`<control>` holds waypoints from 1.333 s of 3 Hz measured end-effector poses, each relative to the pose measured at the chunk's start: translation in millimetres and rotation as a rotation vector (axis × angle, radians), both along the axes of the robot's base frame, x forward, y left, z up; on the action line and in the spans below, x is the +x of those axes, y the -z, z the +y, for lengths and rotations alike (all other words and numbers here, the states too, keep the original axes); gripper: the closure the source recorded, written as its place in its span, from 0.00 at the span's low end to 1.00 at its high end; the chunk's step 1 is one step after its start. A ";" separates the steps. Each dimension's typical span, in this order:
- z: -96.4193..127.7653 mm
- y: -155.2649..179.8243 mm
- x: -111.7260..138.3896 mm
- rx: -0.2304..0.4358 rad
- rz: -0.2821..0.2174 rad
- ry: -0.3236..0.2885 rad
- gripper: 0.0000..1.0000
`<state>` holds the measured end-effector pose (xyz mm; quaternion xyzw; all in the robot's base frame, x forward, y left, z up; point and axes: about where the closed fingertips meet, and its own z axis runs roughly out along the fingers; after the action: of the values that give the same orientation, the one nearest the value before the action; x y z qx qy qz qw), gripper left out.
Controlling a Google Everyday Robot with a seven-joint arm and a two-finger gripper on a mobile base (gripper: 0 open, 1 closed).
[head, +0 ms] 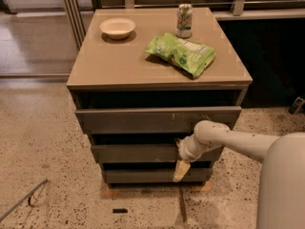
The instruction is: Open middle drawer
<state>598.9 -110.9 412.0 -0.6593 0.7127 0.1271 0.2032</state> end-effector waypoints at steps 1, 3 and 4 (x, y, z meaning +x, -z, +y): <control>-1.9 -4.2 -12.3 0.009 0.080 -0.005 0.00; -9.9 -17.1 -49.9 0.034 0.220 -0.017 0.00; -13.3 -23.1 -73.9 0.044 0.287 -0.029 0.00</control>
Offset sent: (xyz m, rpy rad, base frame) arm -0.0463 -0.0146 0.0199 0.0306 0.2425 0.0132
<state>525.0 -124.3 435.1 -0.6400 0.7219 0.2385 0.1118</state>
